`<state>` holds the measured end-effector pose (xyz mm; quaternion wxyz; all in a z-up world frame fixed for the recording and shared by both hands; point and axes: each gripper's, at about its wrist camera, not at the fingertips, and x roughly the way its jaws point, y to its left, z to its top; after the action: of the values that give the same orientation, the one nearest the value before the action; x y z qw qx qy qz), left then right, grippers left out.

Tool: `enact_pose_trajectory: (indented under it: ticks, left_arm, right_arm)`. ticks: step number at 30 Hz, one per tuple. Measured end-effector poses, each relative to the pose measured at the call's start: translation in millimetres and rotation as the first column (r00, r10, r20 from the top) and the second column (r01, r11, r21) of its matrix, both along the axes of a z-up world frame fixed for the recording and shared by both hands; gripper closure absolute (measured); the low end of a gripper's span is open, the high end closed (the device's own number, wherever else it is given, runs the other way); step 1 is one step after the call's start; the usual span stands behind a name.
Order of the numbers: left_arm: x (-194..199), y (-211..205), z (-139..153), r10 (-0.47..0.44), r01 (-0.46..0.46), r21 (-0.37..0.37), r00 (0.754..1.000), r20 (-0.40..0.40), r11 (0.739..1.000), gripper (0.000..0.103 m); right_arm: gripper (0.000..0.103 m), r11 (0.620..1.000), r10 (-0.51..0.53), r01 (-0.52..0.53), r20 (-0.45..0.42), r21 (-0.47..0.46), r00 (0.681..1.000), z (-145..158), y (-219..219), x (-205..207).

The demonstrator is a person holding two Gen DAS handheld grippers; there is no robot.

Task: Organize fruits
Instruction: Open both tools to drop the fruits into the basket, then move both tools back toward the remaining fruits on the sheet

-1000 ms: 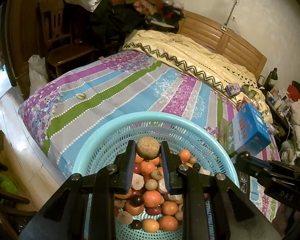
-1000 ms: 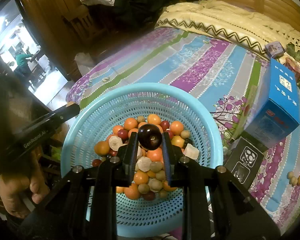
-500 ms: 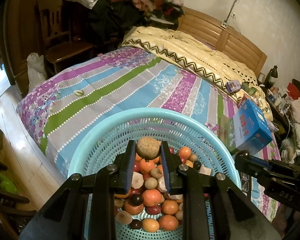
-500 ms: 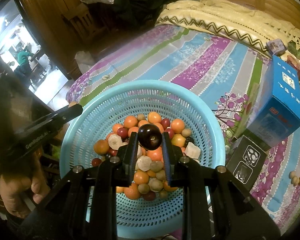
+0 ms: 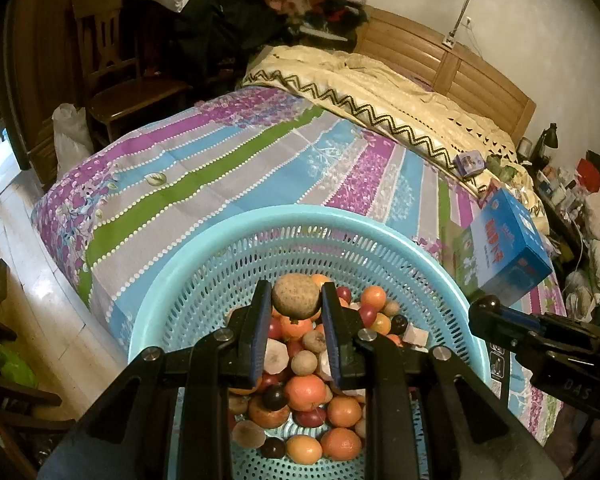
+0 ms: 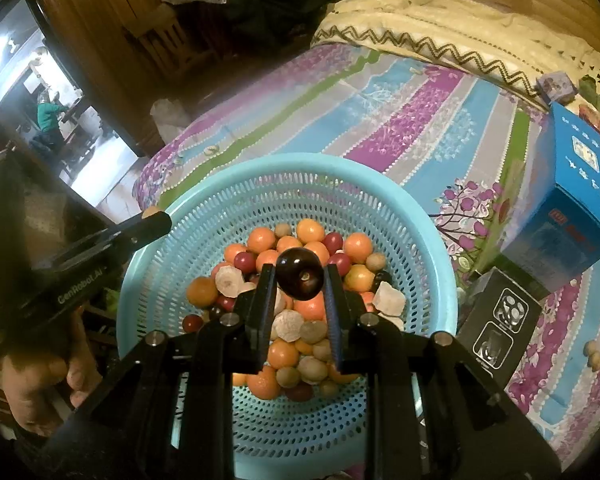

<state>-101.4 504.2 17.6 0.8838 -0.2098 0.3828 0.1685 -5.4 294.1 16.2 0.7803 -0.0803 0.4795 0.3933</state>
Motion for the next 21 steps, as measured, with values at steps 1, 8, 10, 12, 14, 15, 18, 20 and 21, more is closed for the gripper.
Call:
enact_pose_trajectory:
  ticks: [1,8,10,12,14,15,18,20,21]
  left_arm:
    - [0.1,-0.2,-0.2,0.0,0.0,0.0,1.0,0.0,1.0,0.078]
    - [2.0,-0.4,-4.4,0.0,0.0,-0.002,1.0,-0.01,1.0,0.078]
    - [2.9,0.2,-7.1,0.001,-0.001,-0.004,1.0,-0.016,1.0,0.078]
    - [3.0,0.6,-9.0,0.007,-0.007,-0.001,1.0,-0.024,1.0,0.051]
    - [0.9,2.5,-9.9,0.026,-0.026,0.006,1.0,-0.016,1.0,0.029]
    - [-0.1,3.3,-9.9,0.036,-0.036,0.013,0.999,-0.014,0.999,0.024]
    - [-0.6,5.1,-10.9,0.048,-0.048,0.021,0.999,-0.017,0.999,0.021]
    - [-1.5,7.0,-11.5,0.057,-0.057,0.01,0.998,-0.015,0.998,0.021]
    - [-2.4,7.7,-11.7,0.065,-0.065,0.002,0.998,-0.013,0.998,0.021]
  right_arm:
    - [0.079,1.0,0.001,-0.001,-0.001,0.0,1.0,-0.3,0.3,0.1]
    - [0.078,1.0,0.004,-0.004,-0.004,-0.001,1.0,0.2,0.7,2.6]
    - [0.078,1.0,0.008,-0.008,-0.011,0.002,1.0,-1.0,1.3,2.7]
    - [0.074,1.0,0.006,-0.006,-0.016,0.002,1.0,-3.1,1.1,2.9]
    - [0.046,1.0,0.006,-0.006,-0.017,0.005,1.0,-4.4,0.2,4.3]
    - [0.03,1.0,0.005,-0.005,-0.014,0.004,1.0,-4.0,0.5,4.4]
    - [0.028,1.0,0.002,-0.002,-0.001,0.013,1.0,-0.9,-1.0,2.4]
    - [0.028,1.0,-0.003,0.003,0.019,0.03,1.0,5.6,-4.1,0.6]
    - [0.028,0.999,-0.01,0.008,0.041,0.039,0.999,10.6,-6.9,-1.1]
